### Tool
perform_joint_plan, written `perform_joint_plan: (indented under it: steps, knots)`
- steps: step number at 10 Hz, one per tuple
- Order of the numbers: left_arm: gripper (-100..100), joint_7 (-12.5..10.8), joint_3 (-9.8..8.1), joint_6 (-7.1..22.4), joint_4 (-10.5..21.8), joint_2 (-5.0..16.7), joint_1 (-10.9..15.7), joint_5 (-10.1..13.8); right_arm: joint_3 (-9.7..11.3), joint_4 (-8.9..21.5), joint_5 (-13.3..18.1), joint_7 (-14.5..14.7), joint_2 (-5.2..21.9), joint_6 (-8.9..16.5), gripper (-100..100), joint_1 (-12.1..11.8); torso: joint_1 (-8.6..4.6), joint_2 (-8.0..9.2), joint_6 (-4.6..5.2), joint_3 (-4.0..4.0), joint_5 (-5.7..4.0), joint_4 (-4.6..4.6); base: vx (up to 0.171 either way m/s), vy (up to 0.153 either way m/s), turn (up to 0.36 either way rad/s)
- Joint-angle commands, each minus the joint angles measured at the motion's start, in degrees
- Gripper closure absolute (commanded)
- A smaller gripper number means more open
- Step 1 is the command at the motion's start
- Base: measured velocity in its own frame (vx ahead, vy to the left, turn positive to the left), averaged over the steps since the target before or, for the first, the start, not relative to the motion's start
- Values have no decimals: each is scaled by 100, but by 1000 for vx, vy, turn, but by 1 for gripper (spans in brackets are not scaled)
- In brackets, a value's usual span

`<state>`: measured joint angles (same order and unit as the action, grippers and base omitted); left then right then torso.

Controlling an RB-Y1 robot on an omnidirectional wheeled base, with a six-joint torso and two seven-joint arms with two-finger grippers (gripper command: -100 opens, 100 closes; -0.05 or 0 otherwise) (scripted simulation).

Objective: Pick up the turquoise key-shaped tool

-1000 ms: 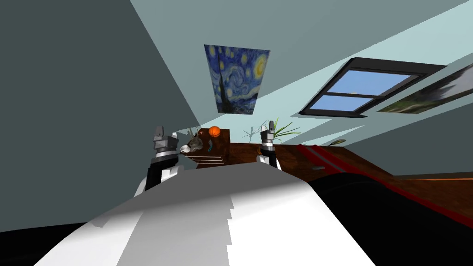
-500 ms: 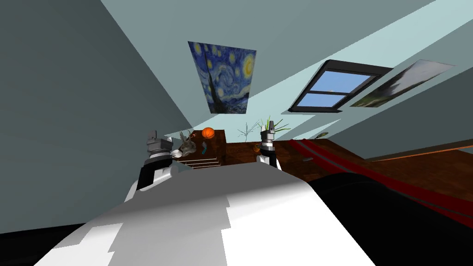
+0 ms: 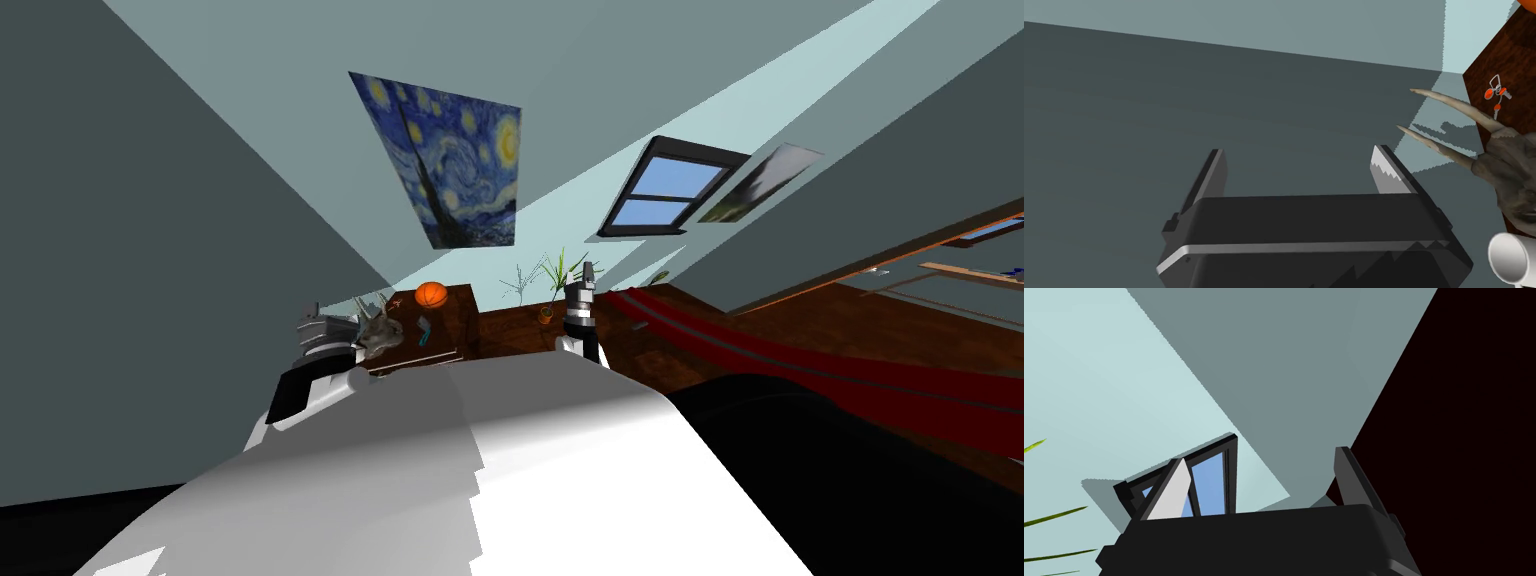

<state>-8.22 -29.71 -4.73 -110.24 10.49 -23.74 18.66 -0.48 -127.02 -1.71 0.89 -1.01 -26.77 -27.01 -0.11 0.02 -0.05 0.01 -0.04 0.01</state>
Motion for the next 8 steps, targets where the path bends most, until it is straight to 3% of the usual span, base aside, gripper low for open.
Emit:
perform_joint_plan:
  steps: [1, 2, 3, 4, 5, 6, 7, 8]
  knots:
    - [-100, -136, -256, 286, 286, -17, 41, 185, 0, 0, 0, 0, 0, 0, 0, 0, 0, 0, 0, 0, 0, 0, 24, -39, -260]
    - [-100, -136, -256, 356, 339, -17, 41, 185, 1, 0, 0, 0, 0, 0, 0, 1, 1, -1, 5, -1, 1, 0, 21, -22, -137]
    - [-100, -283, -482, 594, 560, 6, 63, 359, 0, 0, 0, 0, 0, 0, 0, 0, 6, 0, 0, 0, 1, 0, 28, -25, -347]
    - [-100, -283, -482, 612, 618, 6, 63, 359, 1, 0, 0, 0, 0, 0, 0, 1, 5, -1, 6, 0, 1, 0, 20, -12, -131]
    - [-100, -434, -706, 874, 826, 28, 80, 529, 0, 0, 0, 0, 0, 0, 0, 0, 10, 1, -1, 0, 3, 0, 24, -23, -204]
    - [-100, -434, -706, 874, 868, 28, 80, 529, 0, 0, 0, 0, 0, 0, 0, 1, 6, 1, 3, 1, 2, 0, 25, -12, -187]
    - [-100, -590, -928, 1121, 1057, 51, 93, 694, 0, 0, 0, 0, 0, 0, 0, 0, 11, 0, 1, 0, 2, 0, 31, -11, -333]
    - [-100, -590, -928, 1139, 1241, 51, 93, 694, 0, 0, 0, 0, 0, 0, 0, 1, 13, -1, 4, -1, 3, 0, 26, 1, -153]
